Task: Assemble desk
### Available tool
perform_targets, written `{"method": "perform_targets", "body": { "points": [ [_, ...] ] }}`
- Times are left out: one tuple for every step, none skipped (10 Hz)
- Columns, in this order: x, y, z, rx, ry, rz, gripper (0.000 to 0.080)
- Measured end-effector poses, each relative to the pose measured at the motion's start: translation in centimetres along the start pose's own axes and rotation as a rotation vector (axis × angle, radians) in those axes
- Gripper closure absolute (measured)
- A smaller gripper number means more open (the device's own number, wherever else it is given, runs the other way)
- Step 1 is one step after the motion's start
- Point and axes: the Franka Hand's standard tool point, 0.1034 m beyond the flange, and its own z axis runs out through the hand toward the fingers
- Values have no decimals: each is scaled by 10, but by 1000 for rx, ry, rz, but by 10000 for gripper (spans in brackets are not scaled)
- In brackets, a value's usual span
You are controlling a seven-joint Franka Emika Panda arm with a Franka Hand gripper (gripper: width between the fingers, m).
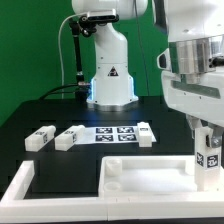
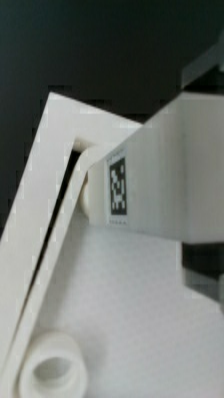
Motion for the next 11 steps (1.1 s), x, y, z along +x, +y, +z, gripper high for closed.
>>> {"method": "perform_targets", "body": {
  "points": [
    [-1,0,0,-1,-9,156,508],
    [-4,-2,2,20,-33,327,508],
    [-8,-4,2,42,-49,473,508],
    [-11,-7,2,66,-48,558,507],
    [-16,-11,4,100,-50,611,505],
    [-22,-11,5,103,-55,589,505],
    [-22,-11,5,103,-57,599,505],
    [-22,-11,5,105,-58,588,505],
    [-22,-11,6,104,-57,576,450],
    [-23,-11,6,104,-57,570,267],
    [-23,-11,6,104,-56,566,267]
  ]
}}
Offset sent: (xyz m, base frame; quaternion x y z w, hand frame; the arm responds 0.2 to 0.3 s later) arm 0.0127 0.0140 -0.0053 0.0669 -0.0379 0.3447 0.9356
